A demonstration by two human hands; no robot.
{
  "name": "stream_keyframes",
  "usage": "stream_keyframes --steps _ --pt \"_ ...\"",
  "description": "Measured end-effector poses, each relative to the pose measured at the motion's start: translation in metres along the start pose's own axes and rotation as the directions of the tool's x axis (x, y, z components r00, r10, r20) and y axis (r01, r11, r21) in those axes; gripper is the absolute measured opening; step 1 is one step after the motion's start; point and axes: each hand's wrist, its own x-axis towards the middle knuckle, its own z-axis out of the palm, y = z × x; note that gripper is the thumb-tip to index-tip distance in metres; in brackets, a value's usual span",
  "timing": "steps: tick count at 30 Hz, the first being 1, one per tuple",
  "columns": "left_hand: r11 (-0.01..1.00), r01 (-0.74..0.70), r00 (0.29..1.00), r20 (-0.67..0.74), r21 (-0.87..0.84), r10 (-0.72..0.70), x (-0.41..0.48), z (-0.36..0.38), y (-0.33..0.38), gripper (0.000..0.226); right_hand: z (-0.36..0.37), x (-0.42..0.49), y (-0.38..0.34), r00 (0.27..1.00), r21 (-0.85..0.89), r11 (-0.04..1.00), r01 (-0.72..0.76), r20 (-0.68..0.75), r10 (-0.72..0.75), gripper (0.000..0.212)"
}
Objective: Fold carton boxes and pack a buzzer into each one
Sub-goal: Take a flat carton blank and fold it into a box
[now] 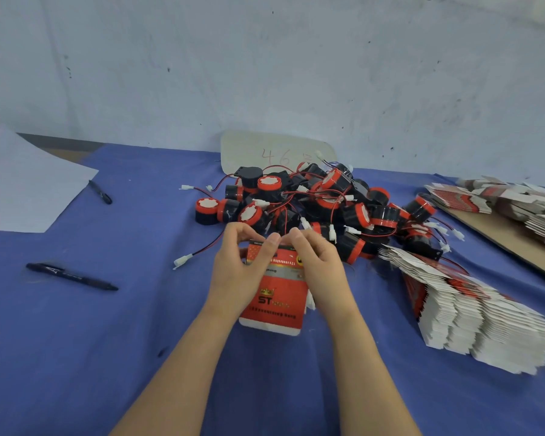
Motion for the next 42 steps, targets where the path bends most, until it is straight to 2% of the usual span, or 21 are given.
stream_keyframes --steps 3,5,7,11,14,17,20,23,26,29,35,38,40,42 --pt "1.000 0.003 1.000 0.022 -0.026 -0.003 0.002 -0.002 0.003 0.038 -0.002 -0.001 -0.003 0.996 0.050 0.997 -0.064 0.071 0.061 0.042" --pt "0.991 0.082 0.996 0.033 -0.104 -0.079 0.004 -0.005 0.005 0.034 0.001 -0.004 -0.004 0.992 0.100 0.994 -0.054 0.116 0.042 0.063" --pt "0.966 0.200 0.979 0.071 -0.162 -0.190 0.006 -0.006 0.004 0.034 0.005 -0.005 -0.003 0.991 0.124 0.991 -0.059 0.123 0.043 0.072" --pt "0.864 0.457 0.882 0.233 -0.213 -0.409 0.006 -0.007 0.000 0.035 0.011 -0.006 0.002 0.995 0.200 0.975 -0.100 0.011 0.100 0.071" --pt "0.796 0.581 0.799 0.304 -0.170 -0.519 0.008 -0.010 -0.001 0.041 0.010 -0.005 0.008 0.987 0.188 0.969 -0.159 0.028 0.157 0.067" --pt "0.728 0.667 0.728 0.341 -0.156 -0.594 0.010 -0.014 -0.002 0.045 0.006 -0.003 0.009 0.973 0.128 0.967 -0.220 0.095 0.208 0.059" --pt "0.657 0.721 0.688 0.342 -0.222 -0.640 0.011 -0.015 0.000 0.041 0.004 -0.002 0.007 0.965 0.179 0.949 -0.258 0.101 0.244 0.054" --pt "0.541 0.764 0.641 0.312 -0.353 -0.702 0.011 -0.016 0.000 0.030 0.007 -0.003 0.007 0.979 0.167 0.966 -0.195 0.090 0.182 0.044" --pt "0.529 0.760 0.636 0.265 -0.378 -0.725 0.008 -0.014 -0.001 0.023 0.013 -0.005 0.008 0.991 0.168 0.977 -0.134 0.041 0.129 0.051" --pt "0.543 0.749 0.646 0.236 -0.379 -0.726 0.008 -0.008 0.000 0.033 0.018 -0.007 0.007 0.993 0.209 0.971 -0.114 0.004 0.115 0.053" --pt "0.510 0.779 0.612 0.269 -0.364 -0.744 0.008 -0.007 -0.001 0.038 0.021 -0.006 0.007 0.980 0.203 0.962 -0.185 -0.031 0.196 0.057" --pt "0.470 0.786 0.605 0.346 -0.402 -0.717 0.007 -0.008 0.001 0.038 0.018 0.000 0.010 0.960 0.194 0.949 -0.249 -0.078 0.268 0.054" --pt "0.466 0.761 0.642 0.415 -0.452 -0.645 0.008 -0.008 0.004 0.038 0.014 0.003 0.012 0.915 0.266 0.907 -0.326 -0.152 0.374 0.045" --pt "0.513 0.683 0.728 0.432 -0.520 -0.532 0.008 -0.008 0.006 0.033 0.008 0.007 0.016 0.843 0.450 0.814 -0.367 -0.209 0.495 0.031"
